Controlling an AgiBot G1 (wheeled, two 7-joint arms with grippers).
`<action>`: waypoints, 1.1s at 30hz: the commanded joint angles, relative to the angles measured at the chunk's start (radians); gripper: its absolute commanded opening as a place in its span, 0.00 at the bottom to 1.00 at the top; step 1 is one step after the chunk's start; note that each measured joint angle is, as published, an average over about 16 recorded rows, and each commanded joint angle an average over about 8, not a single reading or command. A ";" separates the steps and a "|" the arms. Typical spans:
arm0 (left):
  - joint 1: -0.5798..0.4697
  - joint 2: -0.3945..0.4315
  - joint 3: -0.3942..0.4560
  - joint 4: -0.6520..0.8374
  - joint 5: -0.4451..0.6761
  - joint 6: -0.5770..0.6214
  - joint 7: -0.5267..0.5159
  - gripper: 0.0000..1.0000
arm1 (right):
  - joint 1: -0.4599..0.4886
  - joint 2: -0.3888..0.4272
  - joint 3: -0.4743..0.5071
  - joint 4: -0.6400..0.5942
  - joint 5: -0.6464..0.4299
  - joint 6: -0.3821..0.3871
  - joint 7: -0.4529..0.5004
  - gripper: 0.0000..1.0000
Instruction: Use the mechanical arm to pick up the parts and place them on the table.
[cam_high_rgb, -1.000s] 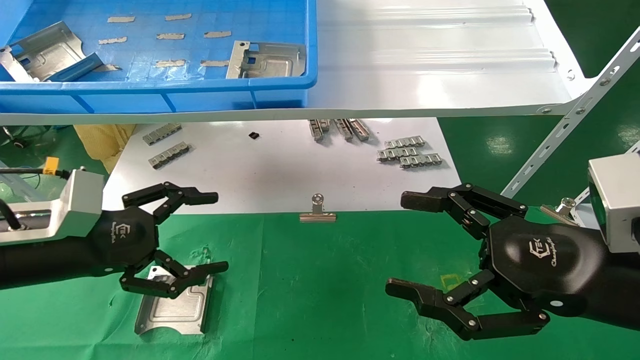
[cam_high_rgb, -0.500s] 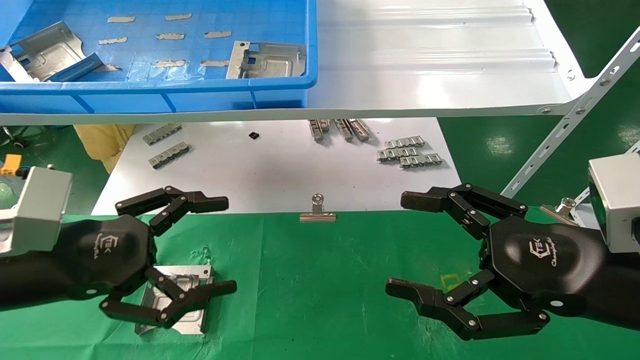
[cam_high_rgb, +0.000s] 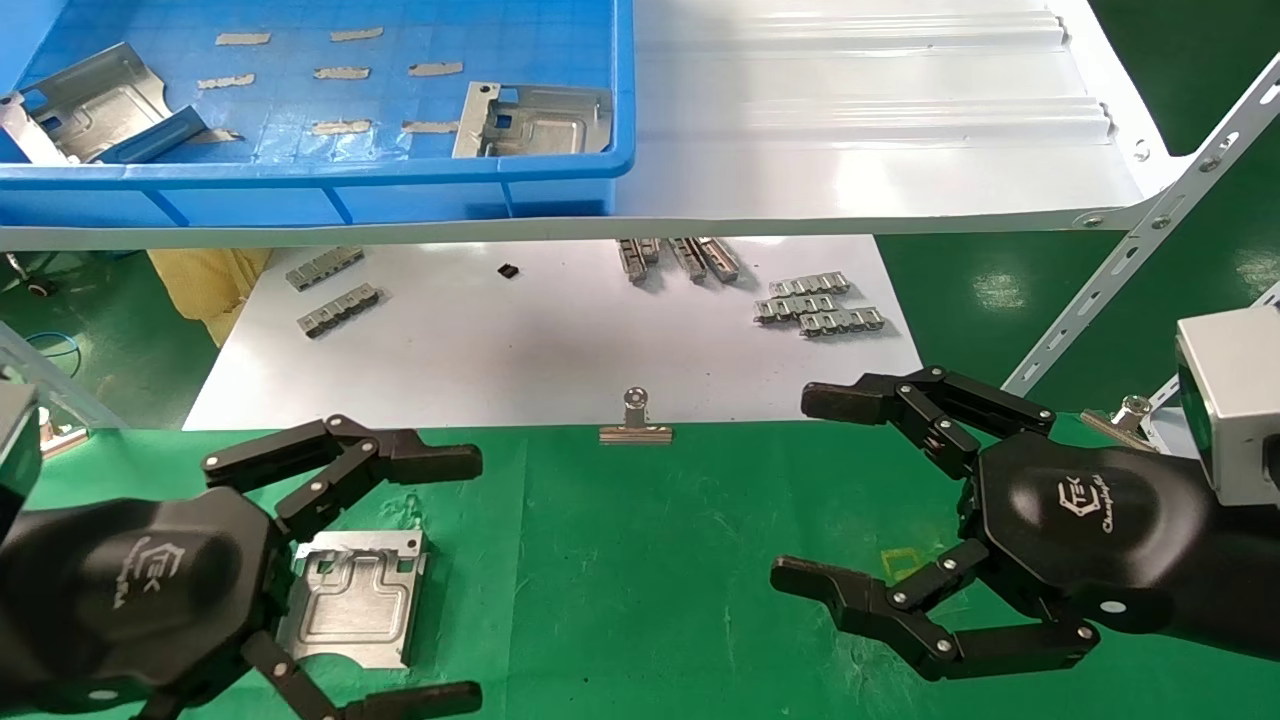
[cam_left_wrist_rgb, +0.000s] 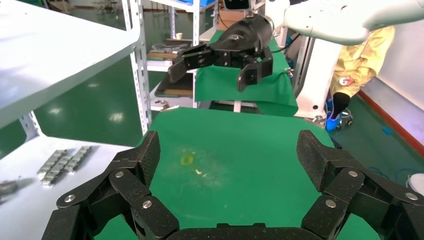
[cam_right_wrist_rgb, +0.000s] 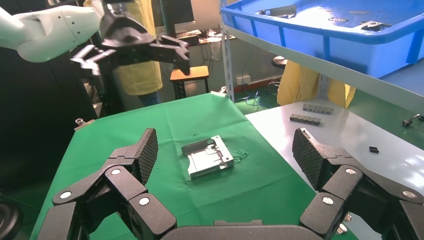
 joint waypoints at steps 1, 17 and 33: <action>0.014 -0.005 -0.013 -0.027 -0.009 -0.002 -0.017 1.00 | 0.000 0.000 0.000 0.000 0.000 0.000 0.000 1.00; 0.004 -0.002 -0.004 -0.006 -0.002 -0.002 -0.006 1.00 | 0.000 0.000 0.000 0.000 0.000 0.000 0.000 1.00; -0.002 0.000 0.001 0.004 0.002 -0.001 -0.002 1.00 | 0.000 0.000 0.000 0.000 0.000 0.000 0.000 1.00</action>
